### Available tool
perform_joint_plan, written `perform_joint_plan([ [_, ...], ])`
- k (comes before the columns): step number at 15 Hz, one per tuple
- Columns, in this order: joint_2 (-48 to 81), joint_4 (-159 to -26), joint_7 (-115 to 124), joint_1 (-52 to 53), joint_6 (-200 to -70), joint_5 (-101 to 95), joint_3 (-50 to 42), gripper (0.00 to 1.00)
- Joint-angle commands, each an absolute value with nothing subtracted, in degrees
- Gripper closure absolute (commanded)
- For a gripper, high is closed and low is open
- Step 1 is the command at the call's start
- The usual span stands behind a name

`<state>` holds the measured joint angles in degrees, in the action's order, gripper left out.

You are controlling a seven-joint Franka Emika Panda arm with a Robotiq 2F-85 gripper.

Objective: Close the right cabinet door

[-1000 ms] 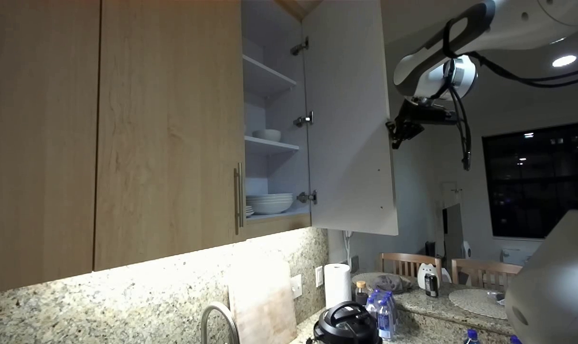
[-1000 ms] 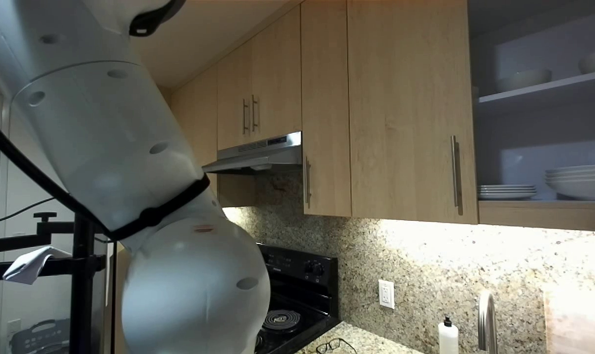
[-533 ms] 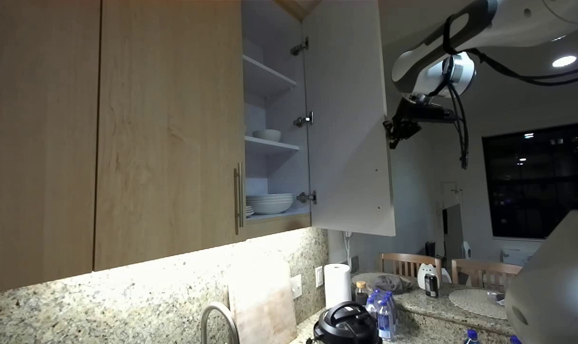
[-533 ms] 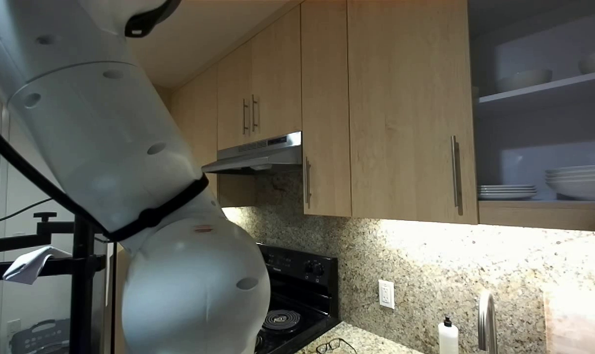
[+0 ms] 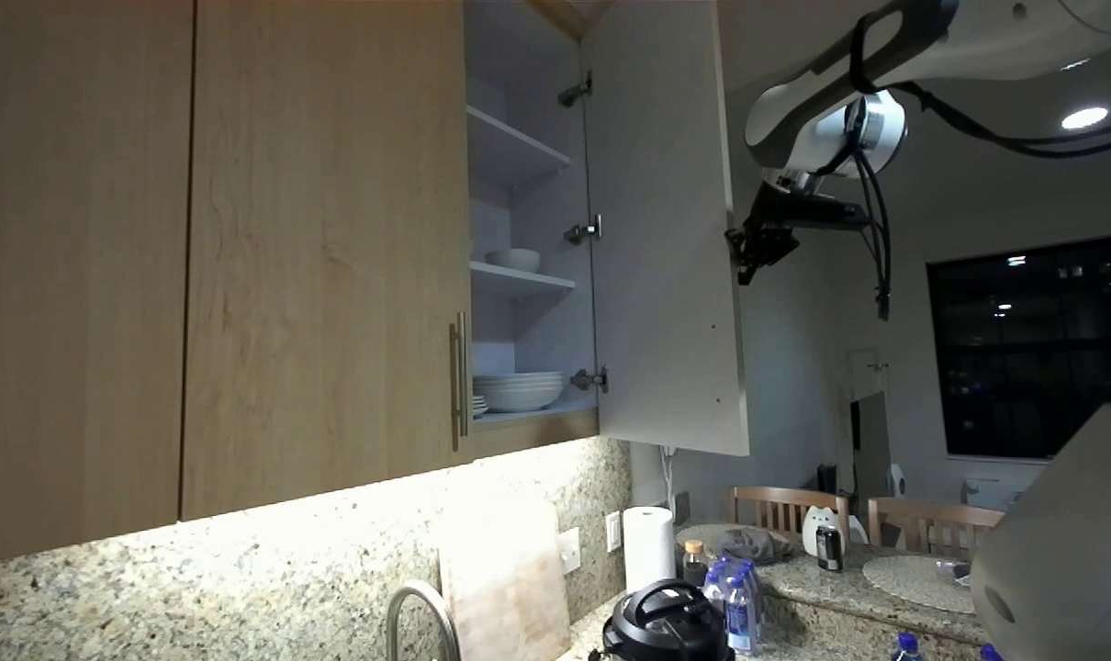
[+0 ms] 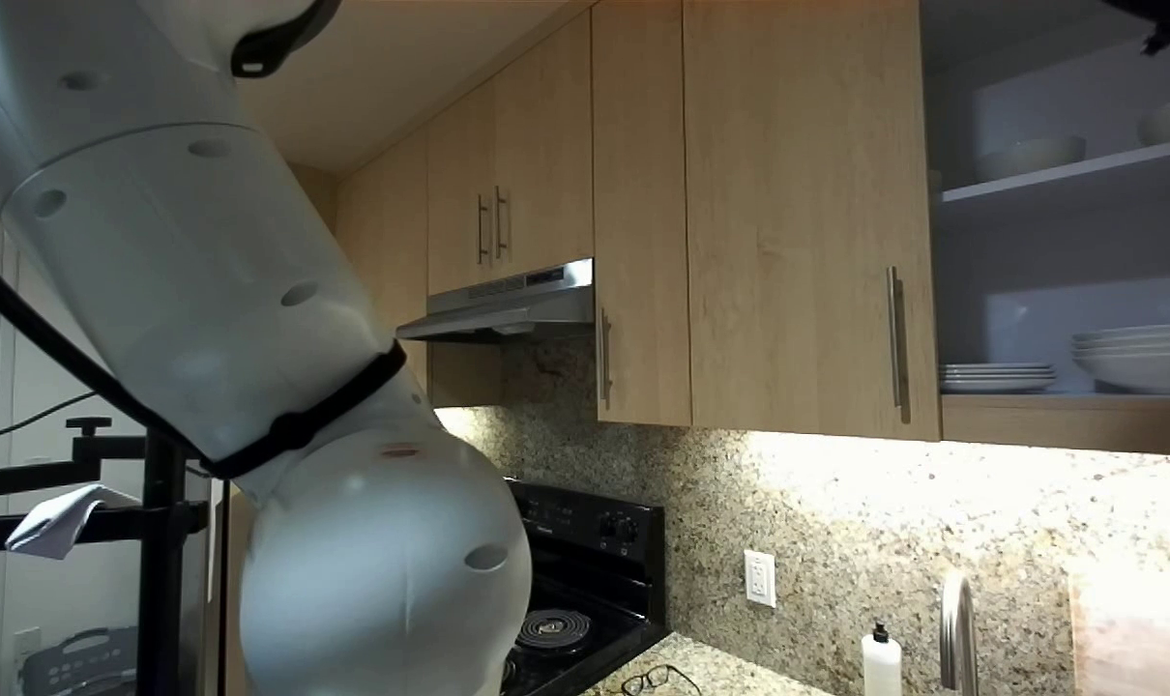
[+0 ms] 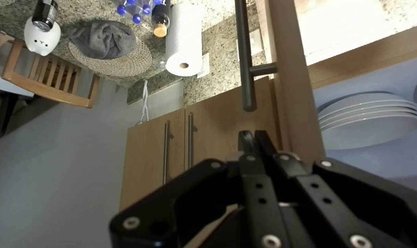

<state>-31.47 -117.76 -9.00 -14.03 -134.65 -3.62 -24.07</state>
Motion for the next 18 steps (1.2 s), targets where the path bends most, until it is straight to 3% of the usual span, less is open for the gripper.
perform_joint_plan([
  [1,-30.4,-117.5,-9.5,-13.4,-135.8,-2.1,-22.2,0.93],
  [18,-29.3,-116.3,-0.8,-14.9,-132.0,-3.1,-15.3,0.93],
])
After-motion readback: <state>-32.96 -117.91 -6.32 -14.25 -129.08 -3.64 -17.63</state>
